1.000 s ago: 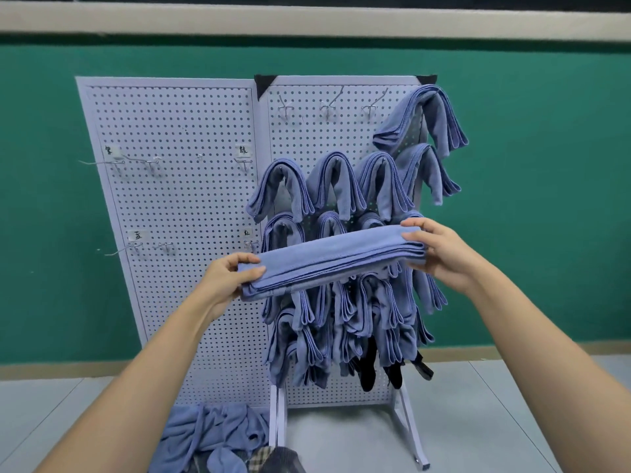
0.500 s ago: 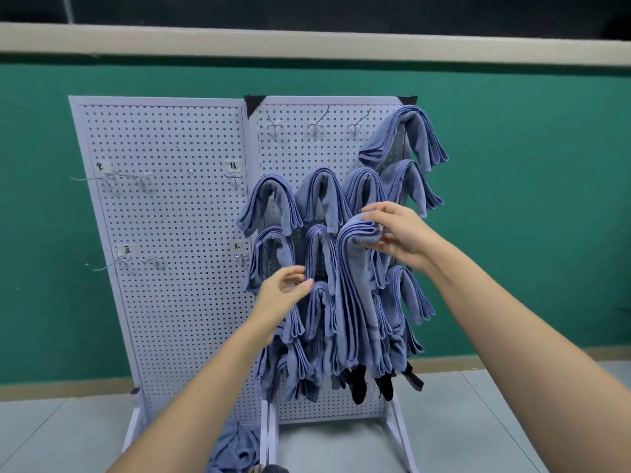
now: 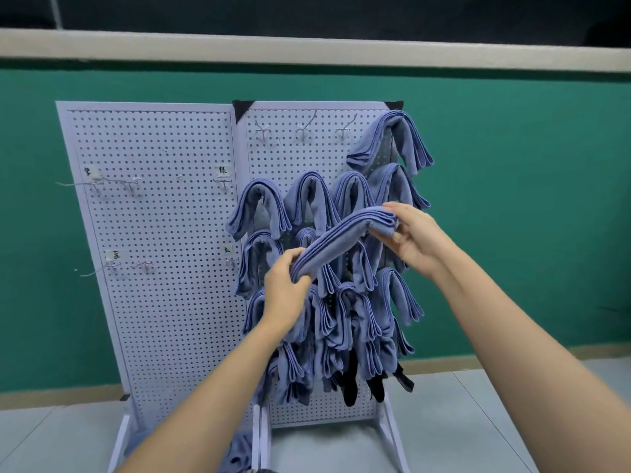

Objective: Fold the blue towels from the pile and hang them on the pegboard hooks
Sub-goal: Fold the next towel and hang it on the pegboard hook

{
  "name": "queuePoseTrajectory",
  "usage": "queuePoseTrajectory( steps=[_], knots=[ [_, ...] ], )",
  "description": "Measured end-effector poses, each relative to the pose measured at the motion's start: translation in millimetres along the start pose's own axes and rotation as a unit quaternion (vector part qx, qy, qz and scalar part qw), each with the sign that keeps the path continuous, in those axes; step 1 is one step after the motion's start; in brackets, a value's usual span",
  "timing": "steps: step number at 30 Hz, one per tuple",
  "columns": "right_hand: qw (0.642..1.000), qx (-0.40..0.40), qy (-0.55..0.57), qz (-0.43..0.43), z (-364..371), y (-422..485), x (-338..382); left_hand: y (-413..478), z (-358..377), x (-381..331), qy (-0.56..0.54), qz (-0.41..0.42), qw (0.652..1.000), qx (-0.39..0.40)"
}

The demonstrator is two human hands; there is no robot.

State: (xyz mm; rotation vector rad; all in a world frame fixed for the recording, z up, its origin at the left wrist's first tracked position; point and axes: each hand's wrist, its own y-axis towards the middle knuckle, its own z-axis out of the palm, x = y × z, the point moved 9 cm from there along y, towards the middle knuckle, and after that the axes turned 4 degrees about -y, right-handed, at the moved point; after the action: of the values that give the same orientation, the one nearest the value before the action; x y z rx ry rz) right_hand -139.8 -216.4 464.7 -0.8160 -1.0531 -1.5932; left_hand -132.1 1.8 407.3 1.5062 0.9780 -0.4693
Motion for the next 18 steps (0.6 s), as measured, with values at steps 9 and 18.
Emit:
queuePoseTrajectory(
  steps=[9,18],
  knots=[
    [0.980,0.004,-0.173,0.098,-59,-10,-66,26,-27,-11,0.046,0.000,0.999,-0.014],
    [0.902,0.074,-0.410,-0.116,15,-6,-35,48,-3,-48,0.095,-0.011,0.994,-0.047]
  ],
)
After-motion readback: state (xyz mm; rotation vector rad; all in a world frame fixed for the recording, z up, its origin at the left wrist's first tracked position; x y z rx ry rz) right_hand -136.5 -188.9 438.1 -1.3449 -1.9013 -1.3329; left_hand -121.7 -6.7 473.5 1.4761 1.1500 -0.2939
